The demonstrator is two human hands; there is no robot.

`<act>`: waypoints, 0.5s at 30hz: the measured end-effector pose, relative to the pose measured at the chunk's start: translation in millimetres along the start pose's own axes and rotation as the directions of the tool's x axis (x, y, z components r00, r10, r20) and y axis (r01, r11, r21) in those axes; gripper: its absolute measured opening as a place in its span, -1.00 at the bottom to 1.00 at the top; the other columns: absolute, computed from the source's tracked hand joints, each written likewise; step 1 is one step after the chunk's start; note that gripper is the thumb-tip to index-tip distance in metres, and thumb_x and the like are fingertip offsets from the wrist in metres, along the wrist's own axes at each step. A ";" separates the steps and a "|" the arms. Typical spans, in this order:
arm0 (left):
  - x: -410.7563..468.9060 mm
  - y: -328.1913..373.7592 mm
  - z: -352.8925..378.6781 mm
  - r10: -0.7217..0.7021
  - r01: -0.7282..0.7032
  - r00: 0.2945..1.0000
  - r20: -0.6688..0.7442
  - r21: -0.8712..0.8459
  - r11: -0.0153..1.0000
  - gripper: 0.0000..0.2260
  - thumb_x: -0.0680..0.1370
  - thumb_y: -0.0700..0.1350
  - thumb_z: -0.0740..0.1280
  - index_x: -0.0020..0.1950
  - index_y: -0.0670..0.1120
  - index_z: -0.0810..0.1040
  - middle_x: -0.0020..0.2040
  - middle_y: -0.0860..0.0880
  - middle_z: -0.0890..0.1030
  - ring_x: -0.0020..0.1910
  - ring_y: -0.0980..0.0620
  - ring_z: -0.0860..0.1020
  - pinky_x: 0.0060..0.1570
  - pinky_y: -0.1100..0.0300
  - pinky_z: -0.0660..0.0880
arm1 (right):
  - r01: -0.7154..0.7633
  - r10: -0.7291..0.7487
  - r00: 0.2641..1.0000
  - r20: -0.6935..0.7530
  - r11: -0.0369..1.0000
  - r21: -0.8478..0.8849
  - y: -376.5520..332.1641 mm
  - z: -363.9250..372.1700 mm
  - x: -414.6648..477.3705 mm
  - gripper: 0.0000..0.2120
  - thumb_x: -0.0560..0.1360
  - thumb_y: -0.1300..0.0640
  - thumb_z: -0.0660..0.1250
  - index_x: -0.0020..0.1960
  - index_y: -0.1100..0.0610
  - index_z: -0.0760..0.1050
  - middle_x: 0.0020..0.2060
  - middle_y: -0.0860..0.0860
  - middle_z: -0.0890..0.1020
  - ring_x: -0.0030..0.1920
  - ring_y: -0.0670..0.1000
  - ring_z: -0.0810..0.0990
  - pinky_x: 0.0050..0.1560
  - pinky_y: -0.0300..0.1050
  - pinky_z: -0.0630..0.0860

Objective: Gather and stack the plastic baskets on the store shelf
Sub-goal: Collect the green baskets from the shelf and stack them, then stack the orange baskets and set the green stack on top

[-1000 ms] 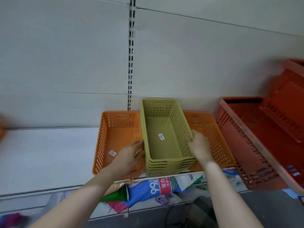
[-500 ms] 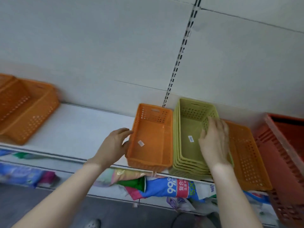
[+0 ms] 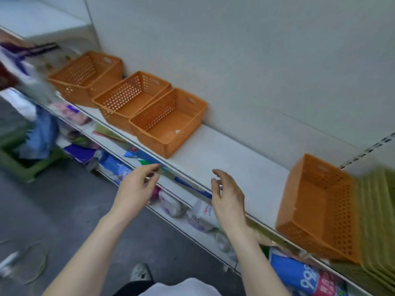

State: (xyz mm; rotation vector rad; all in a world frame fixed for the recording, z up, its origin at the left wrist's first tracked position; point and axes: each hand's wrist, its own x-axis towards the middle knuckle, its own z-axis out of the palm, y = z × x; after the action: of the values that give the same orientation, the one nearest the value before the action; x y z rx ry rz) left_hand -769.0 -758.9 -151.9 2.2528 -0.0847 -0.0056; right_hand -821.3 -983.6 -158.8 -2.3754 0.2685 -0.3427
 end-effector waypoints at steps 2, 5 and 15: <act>8.1 -30.0 -37.8 -0.048 0.047 0.998 -0.044 -0.008 0.999 -0.74 0.56 -0.15 0.33 0.24 0.01 0.61 0.10 0.08 0.65 -0.01 0.06 0.62 0.08 0.10 0.53 | -0.004 0.002 0.998 0.065 0.999 0.036 -34.5 44.1 10.1 -0.60 0.56 0.01 0.12 0.28 0.12 0.53 0.11 0.07 0.66 0.09 0.10 0.62 0.08 -0.05 0.52; 25.9 -74.8 -91.1 -0.094 0.097 0.989 -0.111 0.020 0.995 -0.73 0.55 -0.14 0.34 0.24 0.04 0.60 0.08 0.10 0.65 -0.07 0.15 0.62 0.09 0.09 0.53 | 0.049 -0.059 0.991 0.123 0.995 0.081 -85.9 102.1 30.7 -0.57 0.55 -0.01 0.12 0.32 0.14 0.51 0.13 0.10 0.66 0.10 0.14 0.62 0.09 -0.06 0.48; 135.3 -160.3 -212.5 -0.121 0.146 0.955 -0.269 0.072 0.987 -0.68 0.53 -0.16 0.37 0.28 0.01 0.57 0.08 0.05 0.61 -0.01 0.07 0.59 0.06 0.19 0.46 | 0.279 -0.286 0.940 0.185 0.958 0.065 -227.3 224.4 188.4 -0.62 0.63 0.08 0.20 0.42 0.12 0.40 0.27 0.08 0.58 0.27 0.10 0.53 0.24 -0.04 0.42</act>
State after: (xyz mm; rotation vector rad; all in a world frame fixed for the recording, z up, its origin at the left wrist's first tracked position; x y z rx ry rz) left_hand -617.5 -502.0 -138.5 2.3253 0.2152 0.2306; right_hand -550.3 -731.9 -131.8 -2.3898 -0.1711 -0.2440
